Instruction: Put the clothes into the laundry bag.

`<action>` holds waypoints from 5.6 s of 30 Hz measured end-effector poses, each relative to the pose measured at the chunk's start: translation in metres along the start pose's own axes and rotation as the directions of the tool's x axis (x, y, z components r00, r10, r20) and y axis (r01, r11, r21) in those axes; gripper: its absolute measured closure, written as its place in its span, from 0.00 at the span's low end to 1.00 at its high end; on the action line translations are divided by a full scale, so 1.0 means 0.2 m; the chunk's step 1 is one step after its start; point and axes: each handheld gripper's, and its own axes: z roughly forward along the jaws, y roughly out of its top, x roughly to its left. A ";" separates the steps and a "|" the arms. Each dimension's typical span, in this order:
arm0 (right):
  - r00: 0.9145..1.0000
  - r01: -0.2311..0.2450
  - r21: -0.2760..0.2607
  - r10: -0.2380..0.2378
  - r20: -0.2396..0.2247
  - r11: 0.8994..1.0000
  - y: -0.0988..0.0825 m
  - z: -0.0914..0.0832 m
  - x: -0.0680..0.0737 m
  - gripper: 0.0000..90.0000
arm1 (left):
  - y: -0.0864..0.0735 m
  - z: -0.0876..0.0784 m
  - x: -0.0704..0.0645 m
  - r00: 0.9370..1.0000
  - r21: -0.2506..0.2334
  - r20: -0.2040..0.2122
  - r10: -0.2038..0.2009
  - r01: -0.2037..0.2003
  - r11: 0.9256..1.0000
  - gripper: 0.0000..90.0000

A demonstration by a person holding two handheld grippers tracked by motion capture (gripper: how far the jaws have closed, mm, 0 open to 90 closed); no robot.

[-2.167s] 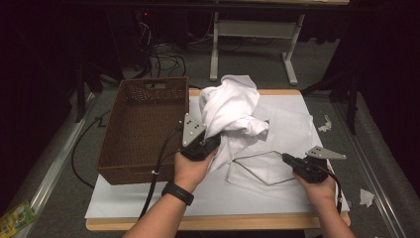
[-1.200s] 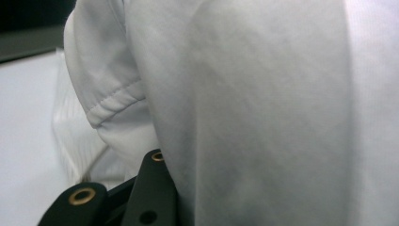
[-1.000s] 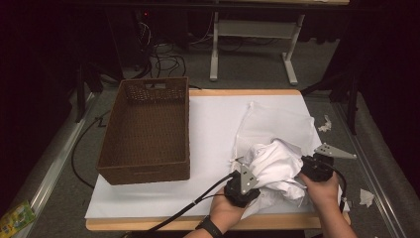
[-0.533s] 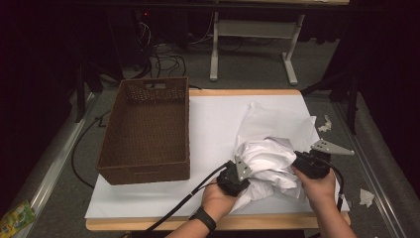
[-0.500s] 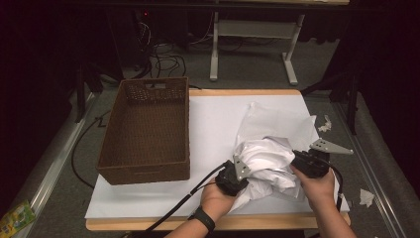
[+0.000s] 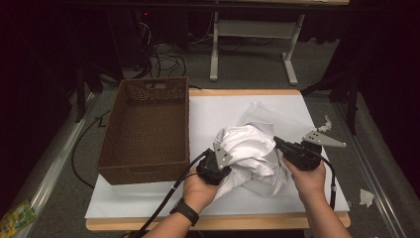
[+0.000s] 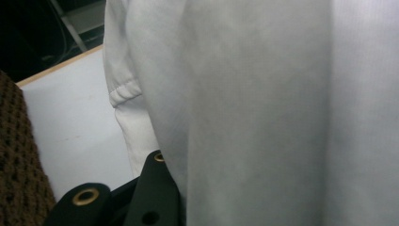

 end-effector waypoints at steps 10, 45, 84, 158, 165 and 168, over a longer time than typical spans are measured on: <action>1.000 -0.023 0.004 0.023 0.017 1.000 -0.10 -0.05 -0.05 1.00 | -0.05 0.14 -0.10 0.994 0.105 0.109 -0.011 0.000 0.994 0.73; 1.000 -0.021 -0.006 0.022 0.010 1.000 -0.13 -0.10 -0.04 1.00 | -0.19 -0.22 0.00 0.934 -0.199 0.330 -0.137 0.210 0.957 0.17; 0.999 0.001 -0.018 -0.002 -0.035 1.000 -0.10 -0.14 0.00 1.00 | 0.03 0.36 -0.24 0.968 0.050 0.245 -0.052 0.041 0.998 0.86; 0.995 -0.004 -0.041 0.000 -0.102 0.999 -0.10 -0.12 0.10 1.00 | 0.06 0.31 -0.24 0.999 -0.015 0.043 0.012 -0.011 1.000 0.93; 0.991 0.010 -0.017 -0.012 -0.137 1.000 -0.10 -0.06 0.17 1.00 | 0.10 0.24 -0.04 0.996 -0.066 -0.037 -0.086 0.083 0.994 0.93; 0.988 0.014 -0.009 -0.015 -0.151 1.000 -0.11 -0.03 0.20 1.00 | 0.09 0.27 -0.04 0.995 -0.055 -0.021 -0.101 0.099 0.994 0.91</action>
